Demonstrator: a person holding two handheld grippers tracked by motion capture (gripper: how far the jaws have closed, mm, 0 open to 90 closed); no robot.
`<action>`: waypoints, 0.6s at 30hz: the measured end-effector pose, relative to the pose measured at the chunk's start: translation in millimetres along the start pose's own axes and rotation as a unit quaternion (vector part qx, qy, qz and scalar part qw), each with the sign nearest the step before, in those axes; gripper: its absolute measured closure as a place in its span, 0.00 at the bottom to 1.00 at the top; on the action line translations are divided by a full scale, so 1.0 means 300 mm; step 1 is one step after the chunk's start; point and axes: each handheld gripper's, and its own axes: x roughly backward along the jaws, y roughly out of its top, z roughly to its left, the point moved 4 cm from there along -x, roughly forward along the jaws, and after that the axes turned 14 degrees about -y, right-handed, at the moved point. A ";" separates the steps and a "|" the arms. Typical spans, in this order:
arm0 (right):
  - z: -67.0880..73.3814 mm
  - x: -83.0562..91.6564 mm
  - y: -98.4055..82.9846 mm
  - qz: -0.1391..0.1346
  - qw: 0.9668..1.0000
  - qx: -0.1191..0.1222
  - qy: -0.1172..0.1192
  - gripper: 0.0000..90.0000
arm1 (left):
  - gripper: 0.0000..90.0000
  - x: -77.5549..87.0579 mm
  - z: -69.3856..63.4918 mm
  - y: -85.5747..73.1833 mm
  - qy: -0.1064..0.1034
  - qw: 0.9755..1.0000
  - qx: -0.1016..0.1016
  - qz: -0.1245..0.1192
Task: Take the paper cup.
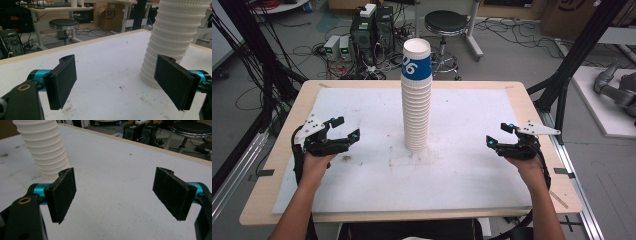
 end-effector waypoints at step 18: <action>0.039 0.010 0.018 -0.008 1.000 -0.002 0.018 0.21 | 0.20 -0.002 0.007 0.002 0.000 1.000 0.002 0.001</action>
